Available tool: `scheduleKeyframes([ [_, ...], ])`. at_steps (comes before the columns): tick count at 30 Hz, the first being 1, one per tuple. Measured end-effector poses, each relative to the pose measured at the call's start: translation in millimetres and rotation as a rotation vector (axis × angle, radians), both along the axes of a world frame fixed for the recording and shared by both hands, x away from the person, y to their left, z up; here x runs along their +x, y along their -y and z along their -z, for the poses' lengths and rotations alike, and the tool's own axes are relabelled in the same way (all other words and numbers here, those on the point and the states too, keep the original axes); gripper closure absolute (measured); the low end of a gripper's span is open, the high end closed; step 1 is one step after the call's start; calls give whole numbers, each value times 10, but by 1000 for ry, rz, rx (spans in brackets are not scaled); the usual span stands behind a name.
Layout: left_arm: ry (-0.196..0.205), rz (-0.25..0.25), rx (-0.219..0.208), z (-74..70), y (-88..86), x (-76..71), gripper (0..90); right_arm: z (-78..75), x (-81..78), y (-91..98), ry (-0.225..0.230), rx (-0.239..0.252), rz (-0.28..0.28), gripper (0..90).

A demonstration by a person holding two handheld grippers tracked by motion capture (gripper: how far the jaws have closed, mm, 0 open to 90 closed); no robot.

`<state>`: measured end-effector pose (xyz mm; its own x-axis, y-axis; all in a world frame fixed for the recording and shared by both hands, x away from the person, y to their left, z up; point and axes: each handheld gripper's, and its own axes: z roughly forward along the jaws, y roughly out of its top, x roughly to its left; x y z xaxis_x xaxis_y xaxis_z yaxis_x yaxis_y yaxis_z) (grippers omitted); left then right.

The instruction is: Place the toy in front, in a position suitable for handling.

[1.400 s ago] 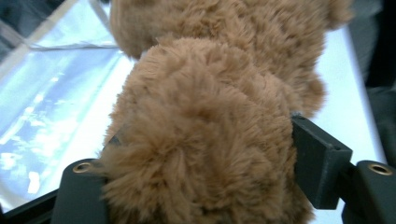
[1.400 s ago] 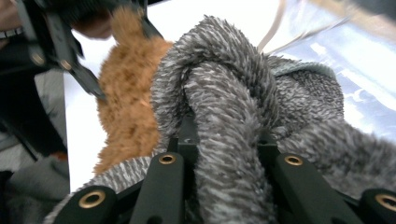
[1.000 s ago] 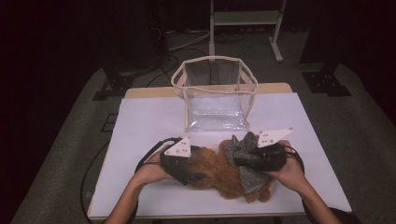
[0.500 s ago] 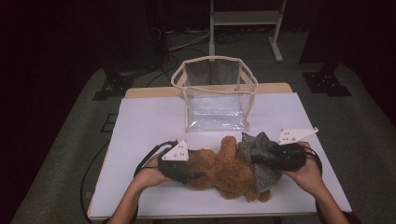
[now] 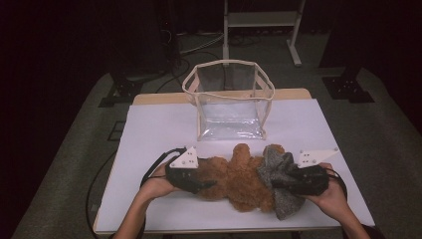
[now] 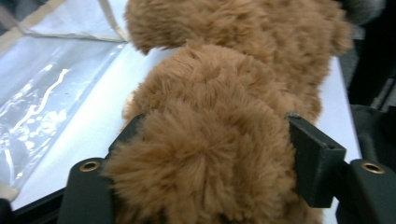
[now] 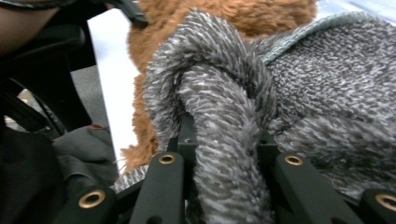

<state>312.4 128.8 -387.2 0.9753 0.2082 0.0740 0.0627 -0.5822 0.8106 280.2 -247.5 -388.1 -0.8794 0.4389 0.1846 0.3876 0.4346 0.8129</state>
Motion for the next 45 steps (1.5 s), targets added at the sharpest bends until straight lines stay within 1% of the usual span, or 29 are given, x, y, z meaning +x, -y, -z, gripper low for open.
scheduleKeyframes([
  [3, -1, 3, -9, 32, 5, -8, 326, 7, 80, -16, 10, -3, 25, 722],
  [4, 6, 6, 0, 35, 9, -12, 330, 5, 115, -24, 9, -4, 29, 723],
  [8, 7, 10, 9, 37, 14, -22, 336, -30, 268, -85, 30, -26, 41, 726],
  [9, 1, 6, 4, 41, 13, -27, 337, -39, 308, -106, 33, -31, 43, 727],
  [12, -8, 18, 15, 39, -5, -37, 337, -54, 412, -164, 42, -46, 45, 729],
  [14, -17, 19, 10, 39, -9, -43, 337, -57, 455, -190, 42, -50, 45, 731],
  [15, -16, 25, 16, 36, -14, -41, 337, -57, 472, -196, 38, -48, 43, 731],
  [18, -13, 21, 13, 37, -9, -37, 337, -86, 493, -200, 23, -39, 33, 733],
  [19, -13, 20, 6, 39, -4, -38, 337, -112, 496, -200, 20, -29, 30, 733],
  [20, -8, 26, 8, 35, 0, -38, 337, -145, 500, -207, 20, -12, 23, 733],
  [21, -2, 28, 10, 30, 10, -47, 337, -180, 506, -231, 23, -5, 8, 733],
  [24, 14, 35, 19, 23, 34, -71, 337, -254, 521, -389, 39, -21, -33, 732],
  [25, 18, 34, 17, 25, 36, -76, 337, -271, 535, -473, 42, -35, -54, 732],
  [26, 21, 36, 16, 30, 34, -80, 337, -277, 545, -518, 45, -44, -62, 732],
  [28, 19, 37, 12, 36, 26, -77, 337, -270, 594, -601, 39, -61, -73, 732],
  [30, 10, 32, 6, 37, 17, -70, 334, -233, 633, -610, 19, -73, -73, 731],
  [32, 8, 29, 5, 25, -1, -52, 305, -191, 627, -586, -10, -72, -75, 731],
  [33, 3, 24, 3, 10, -17, -37, 280, -176, 606, -565, -16, -65, -74, 734],
  [34, -11, 15, -8, -1, -30, -26, 249, -165, 576, -540, -21, -58, -73, 736],
  [35, -20, 8, -8, -17, -51, -17, 209, -153, 544, -512, -20, -54, -74, 738],
  [37, -28, 3, -13, -38, -107, -11, 189, -135, 482, -451, -21, -44, -70, 741],
  [38, -36, 1, -25, -37, -139, -8, 190, -134, 451, -420, -23, -39, -68, 742],
  [39, -46, 10, -31, -31, -156, -4, 220, -136, 420, -385, -24, -34, -69, 742],
  [40, -49, 25, -37, -15, -169, -3, 267, -141, 405, -369, -27, -33, -70, 742],
  [41, -47, 28, -43, 14, -167, -4, 311, -157, 386, -357, -30, -35, -69, 741],
  [42, -51, 24, -44, 30, -161, 2, 347, -199, 363, -354, -17, -45, -68, 739],
  [43, -54, 21, -44, 34, -157, 4, 361, -253, 340, -358, 7, -56, -66, 738],
  [44, -47, 16, -47, 33, -149, 7, 371, -300, 322, -365, 20, -62, -67, 737],
  [45, -46, 14, -48, 32, -143, 9, 380, -376, 299, -388, 41, -59, -78, 738],
])
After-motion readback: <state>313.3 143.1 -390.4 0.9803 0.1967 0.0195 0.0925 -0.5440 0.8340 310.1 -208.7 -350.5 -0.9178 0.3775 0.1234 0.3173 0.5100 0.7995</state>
